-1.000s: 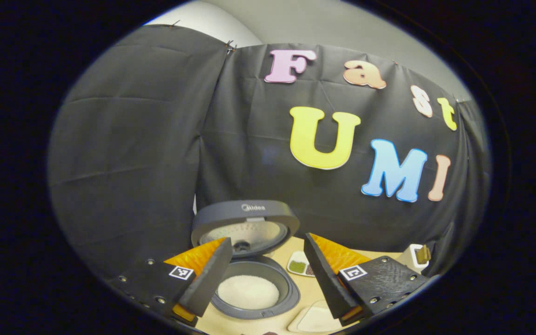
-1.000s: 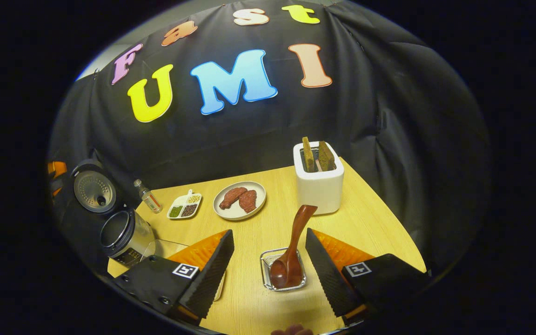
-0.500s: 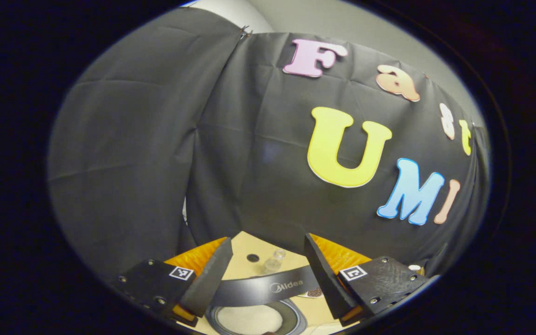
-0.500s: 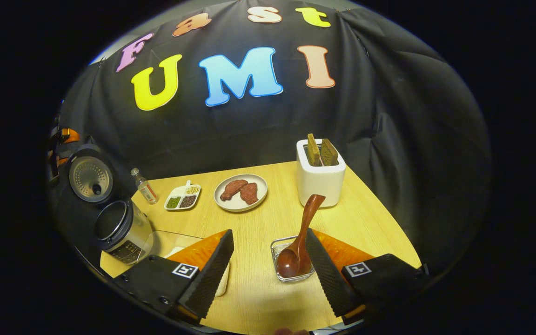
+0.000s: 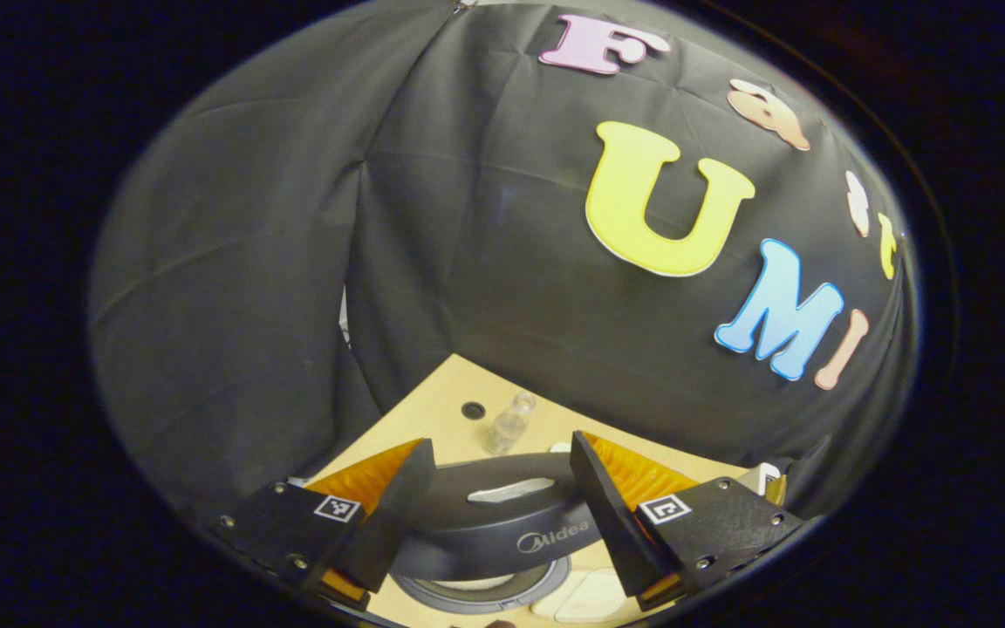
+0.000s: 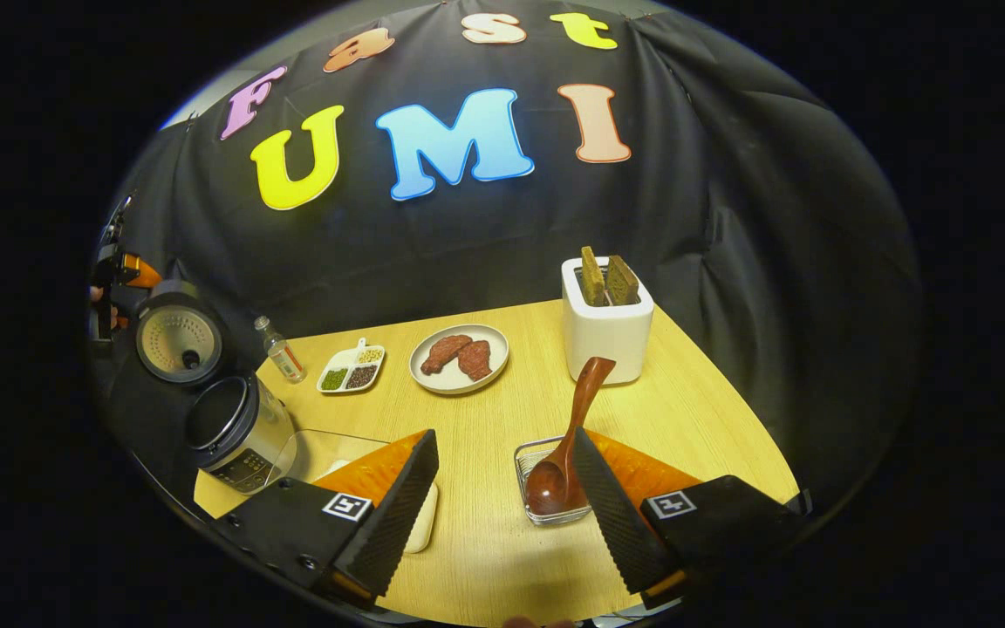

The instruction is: Close the left gripper, press the button to open the rice cooker; take a wooden spoon from the chopstick holder with the right hand, scoop a spoonful of rice and pour it into the rice cooker, then put the wooden spoon back into the chopstick holder.

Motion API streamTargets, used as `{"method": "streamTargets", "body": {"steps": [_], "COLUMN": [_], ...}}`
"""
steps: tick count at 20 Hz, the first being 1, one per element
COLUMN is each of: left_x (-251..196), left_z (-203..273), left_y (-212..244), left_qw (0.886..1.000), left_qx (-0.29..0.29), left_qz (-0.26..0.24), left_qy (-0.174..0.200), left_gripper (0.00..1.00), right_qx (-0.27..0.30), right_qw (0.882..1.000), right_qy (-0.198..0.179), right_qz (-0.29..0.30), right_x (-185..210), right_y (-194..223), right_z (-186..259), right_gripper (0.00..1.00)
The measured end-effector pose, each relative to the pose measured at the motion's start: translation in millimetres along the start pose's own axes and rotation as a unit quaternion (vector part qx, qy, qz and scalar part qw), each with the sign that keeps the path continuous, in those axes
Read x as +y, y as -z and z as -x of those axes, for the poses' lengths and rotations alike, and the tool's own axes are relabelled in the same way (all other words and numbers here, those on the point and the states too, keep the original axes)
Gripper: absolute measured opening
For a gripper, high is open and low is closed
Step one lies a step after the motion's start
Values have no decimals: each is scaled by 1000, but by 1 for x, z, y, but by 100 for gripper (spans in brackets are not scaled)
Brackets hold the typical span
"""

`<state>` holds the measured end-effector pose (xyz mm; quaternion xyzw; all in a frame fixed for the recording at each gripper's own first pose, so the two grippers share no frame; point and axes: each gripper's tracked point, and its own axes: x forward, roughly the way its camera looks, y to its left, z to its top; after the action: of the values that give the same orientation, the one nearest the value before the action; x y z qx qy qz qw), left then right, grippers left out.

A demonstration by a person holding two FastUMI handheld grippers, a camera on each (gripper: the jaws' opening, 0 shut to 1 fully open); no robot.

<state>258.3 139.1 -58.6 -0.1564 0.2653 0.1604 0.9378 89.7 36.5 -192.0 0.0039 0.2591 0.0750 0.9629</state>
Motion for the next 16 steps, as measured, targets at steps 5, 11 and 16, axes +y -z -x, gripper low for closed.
{"method": "streamTargets", "body": {"steps": [5,11,16], "left_x": [-10,-15,-11], "left_z": [17,18,5], "left_y": [64,134,191], "left_qw": [999,996,990], "left_qx": [46,83,128], "left_qz": [-2,-25,-42], "left_qy": [2,-23,-43], "left_gripper": [99,100,100], "right_qx": [-5,8,8], "right_qw": [1000,1000,1000], "right_qy": [7,16,8], "right_qz": [-2,2,2], "right_x": [-17,-44,-55], "right_y": [9,25,26], "right_z": [4,12,15], "right_gripper": [98,98,98]}}
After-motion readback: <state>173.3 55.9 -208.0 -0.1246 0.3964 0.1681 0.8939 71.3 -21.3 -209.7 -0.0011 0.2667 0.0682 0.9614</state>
